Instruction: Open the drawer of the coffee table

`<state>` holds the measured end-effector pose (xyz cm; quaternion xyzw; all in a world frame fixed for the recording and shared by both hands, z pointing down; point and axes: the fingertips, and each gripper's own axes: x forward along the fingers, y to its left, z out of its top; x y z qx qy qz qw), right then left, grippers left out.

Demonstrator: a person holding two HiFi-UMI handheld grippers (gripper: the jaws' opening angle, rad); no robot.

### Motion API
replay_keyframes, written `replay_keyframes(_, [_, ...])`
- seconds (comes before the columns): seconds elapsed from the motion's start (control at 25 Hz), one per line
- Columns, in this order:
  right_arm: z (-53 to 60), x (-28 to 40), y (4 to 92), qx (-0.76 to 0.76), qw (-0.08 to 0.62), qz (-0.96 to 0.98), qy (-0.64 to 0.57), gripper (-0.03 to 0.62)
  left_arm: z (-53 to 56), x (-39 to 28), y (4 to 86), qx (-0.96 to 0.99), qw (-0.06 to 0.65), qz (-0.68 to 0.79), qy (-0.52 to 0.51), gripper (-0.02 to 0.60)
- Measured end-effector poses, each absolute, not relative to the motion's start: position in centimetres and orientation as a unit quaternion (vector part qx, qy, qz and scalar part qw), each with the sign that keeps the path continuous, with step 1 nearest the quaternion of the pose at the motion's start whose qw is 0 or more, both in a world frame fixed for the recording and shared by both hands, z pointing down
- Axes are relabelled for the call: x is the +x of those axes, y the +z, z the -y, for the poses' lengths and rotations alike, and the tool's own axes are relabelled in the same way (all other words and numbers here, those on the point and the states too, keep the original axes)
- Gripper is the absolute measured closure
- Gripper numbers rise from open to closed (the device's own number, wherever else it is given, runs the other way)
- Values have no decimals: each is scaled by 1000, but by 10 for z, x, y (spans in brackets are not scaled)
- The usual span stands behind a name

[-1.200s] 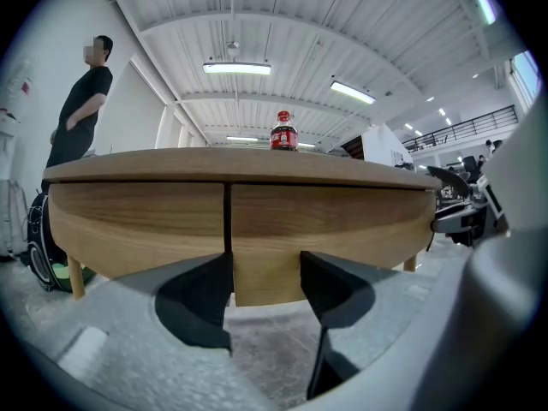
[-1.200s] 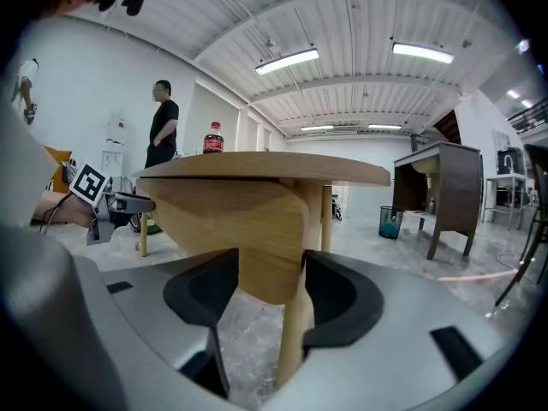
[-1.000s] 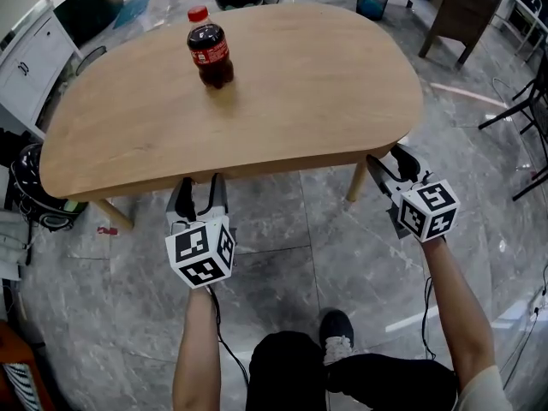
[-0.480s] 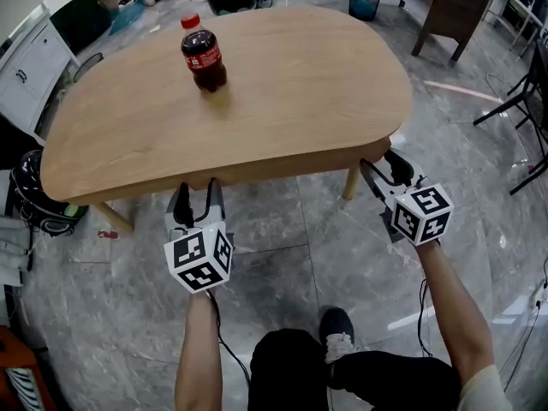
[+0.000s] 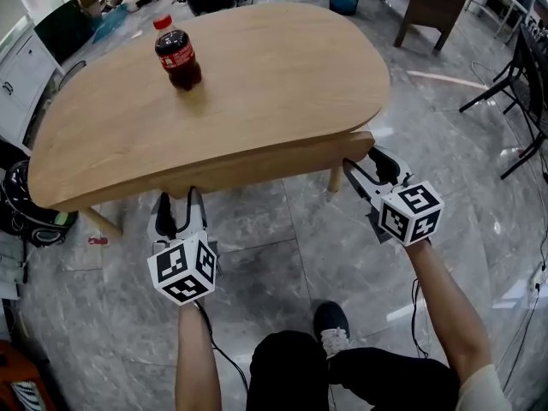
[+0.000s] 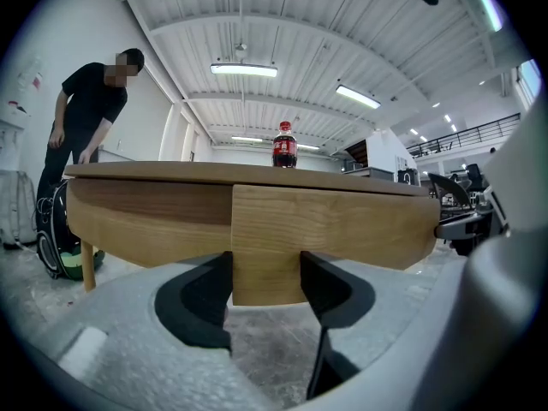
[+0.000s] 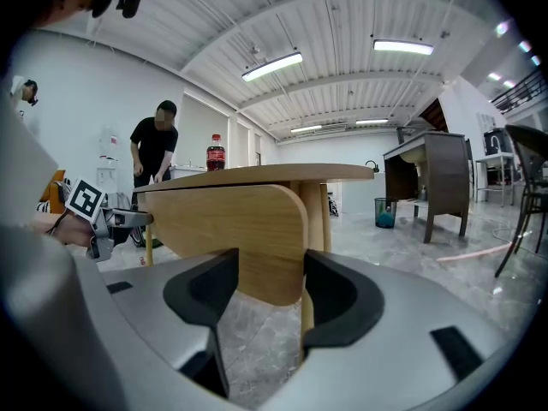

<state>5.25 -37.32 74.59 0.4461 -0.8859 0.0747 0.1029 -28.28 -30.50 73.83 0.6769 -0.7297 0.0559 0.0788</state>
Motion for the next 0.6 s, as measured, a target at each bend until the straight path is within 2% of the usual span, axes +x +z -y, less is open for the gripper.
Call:
replay_keyframes(0.24, [364, 54, 747, 444, 106, 886, 84, 347, 292, -272, 739, 687, 79, 721, 54, 347])
replay_keyframes(0.32, [361, 55, 747, 443, 107, 886, 88, 339, 289, -240, 735, 723, 50, 685, 69, 399])
replay_keyframes(0.4, [360, 56, 748, 442, 105, 887, 86, 339, 289, -216, 732, 734, 13, 673, 89, 399])
replay_keyframes(0.6, [363, 55, 748, 440, 99, 890, 72, 339, 288, -228, 743, 719, 37, 690, 71, 397])
